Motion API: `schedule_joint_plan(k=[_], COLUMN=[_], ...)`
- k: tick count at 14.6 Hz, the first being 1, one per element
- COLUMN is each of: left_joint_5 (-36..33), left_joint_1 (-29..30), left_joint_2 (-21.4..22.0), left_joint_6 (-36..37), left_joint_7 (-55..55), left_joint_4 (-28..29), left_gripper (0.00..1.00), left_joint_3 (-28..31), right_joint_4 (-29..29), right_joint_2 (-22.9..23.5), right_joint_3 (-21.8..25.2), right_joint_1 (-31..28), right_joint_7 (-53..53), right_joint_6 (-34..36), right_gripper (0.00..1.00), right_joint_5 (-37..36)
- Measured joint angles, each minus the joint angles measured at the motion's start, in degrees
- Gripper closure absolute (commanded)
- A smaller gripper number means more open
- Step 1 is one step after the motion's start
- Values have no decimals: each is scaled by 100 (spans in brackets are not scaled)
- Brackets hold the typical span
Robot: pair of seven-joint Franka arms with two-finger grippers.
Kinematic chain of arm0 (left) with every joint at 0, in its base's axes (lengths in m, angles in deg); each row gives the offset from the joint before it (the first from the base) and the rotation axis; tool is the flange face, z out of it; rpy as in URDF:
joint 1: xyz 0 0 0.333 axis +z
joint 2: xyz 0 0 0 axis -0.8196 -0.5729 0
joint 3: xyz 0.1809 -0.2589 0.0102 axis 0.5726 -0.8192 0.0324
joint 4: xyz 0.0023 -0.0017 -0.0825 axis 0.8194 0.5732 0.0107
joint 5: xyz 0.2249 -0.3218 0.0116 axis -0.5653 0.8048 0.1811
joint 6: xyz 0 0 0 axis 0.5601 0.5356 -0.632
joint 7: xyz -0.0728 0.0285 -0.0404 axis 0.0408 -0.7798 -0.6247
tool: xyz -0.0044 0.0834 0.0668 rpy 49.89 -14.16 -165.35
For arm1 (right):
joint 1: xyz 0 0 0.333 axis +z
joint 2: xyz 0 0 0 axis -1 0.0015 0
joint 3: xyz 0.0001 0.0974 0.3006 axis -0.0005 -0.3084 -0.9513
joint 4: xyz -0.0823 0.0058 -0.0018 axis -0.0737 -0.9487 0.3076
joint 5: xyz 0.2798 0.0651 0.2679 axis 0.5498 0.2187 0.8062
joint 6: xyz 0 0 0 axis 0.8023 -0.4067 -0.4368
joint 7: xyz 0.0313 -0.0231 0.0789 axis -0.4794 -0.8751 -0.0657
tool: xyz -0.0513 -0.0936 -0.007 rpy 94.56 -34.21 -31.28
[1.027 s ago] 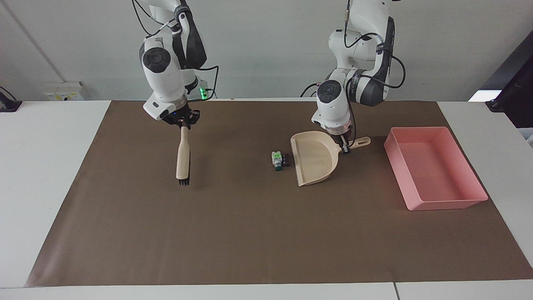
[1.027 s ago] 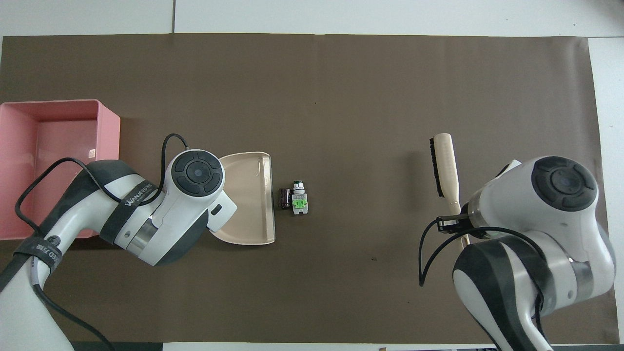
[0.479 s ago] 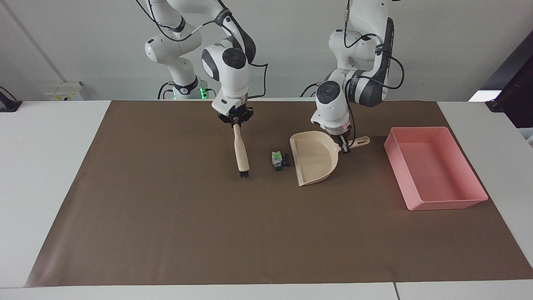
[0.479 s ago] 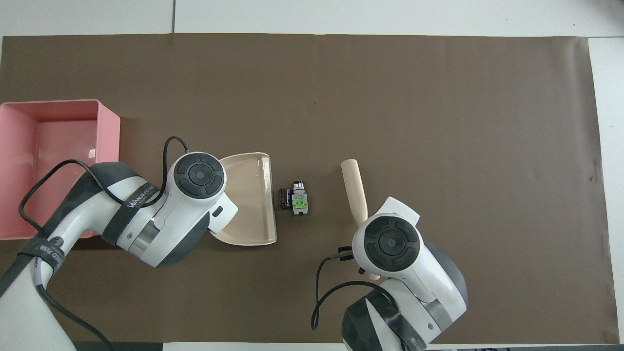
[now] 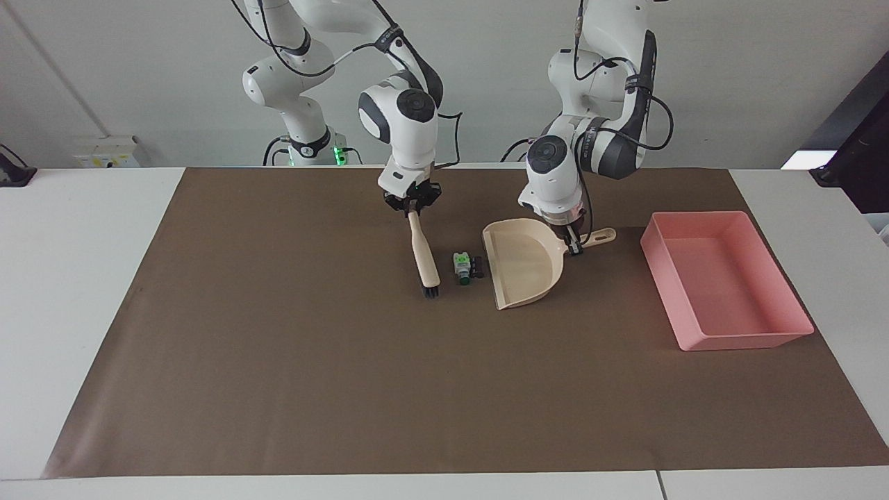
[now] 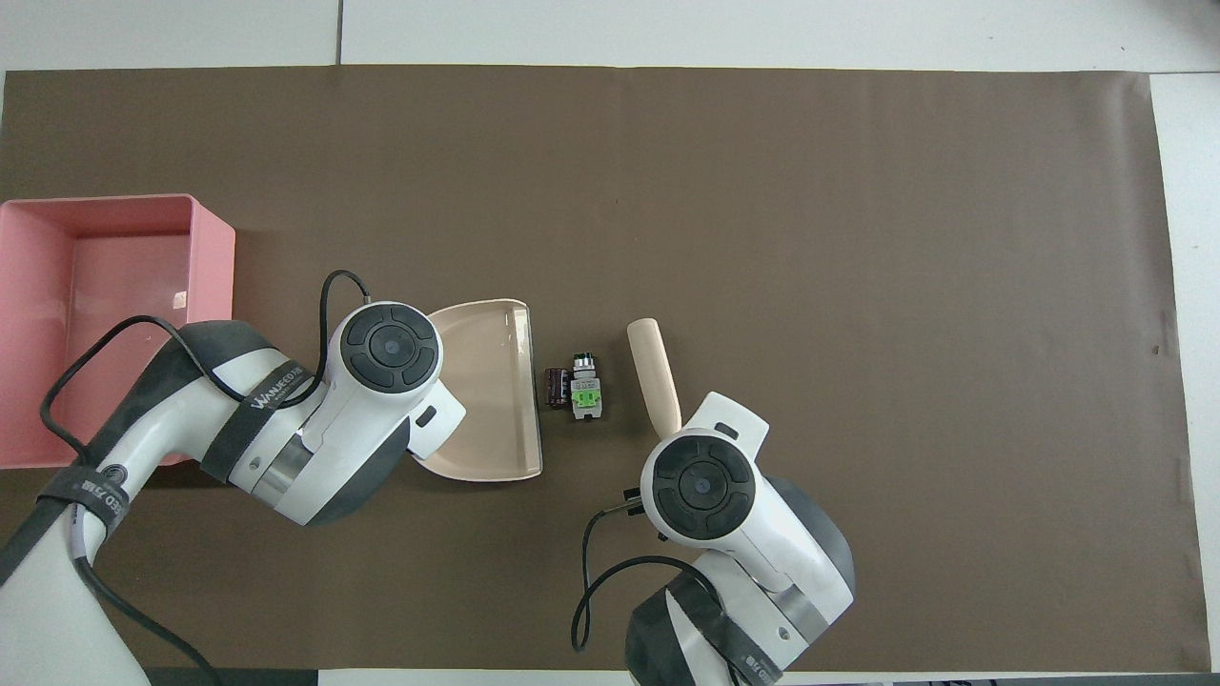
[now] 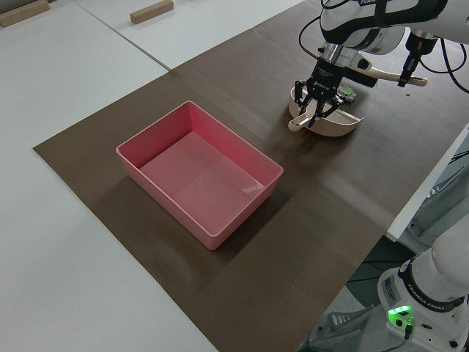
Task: Clean e-waste and dump in bin
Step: 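Sweep the small e-waste items into the dustpan with the right gripper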
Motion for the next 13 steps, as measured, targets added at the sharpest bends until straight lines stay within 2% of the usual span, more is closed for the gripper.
schedule_joint_plan(k=[5, 8, 11, 13], left_joint_5=[-1, -5, -21, -52], left_joint_1=[0, -1, -6, -6], left_joint_2=[10, 10, 11, 18], left_joint_6=[-52, -77, -124, -241], left_joint_7=[4, 4, 0, -1], left_joint_4=[36, 39, 69, 137], left_gripper=[100, 100, 100, 100], left_joint_3=[0, 0, 0, 10], right_joint_4=[-828, -1100, -1165, -1197], right_joint_2=[785, 996, 1164, 1225], right_joint_3=[-10, -55, -85, -85], right_joint_1=[384, 417, 437, 464], right_joint_7=[379, 106, -993, -1225], right_joint_6=[111, -121, -675, -806], right_gripper=[100, 100, 100, 100], right_joint_5=[136, 1288, 2860, 3191])
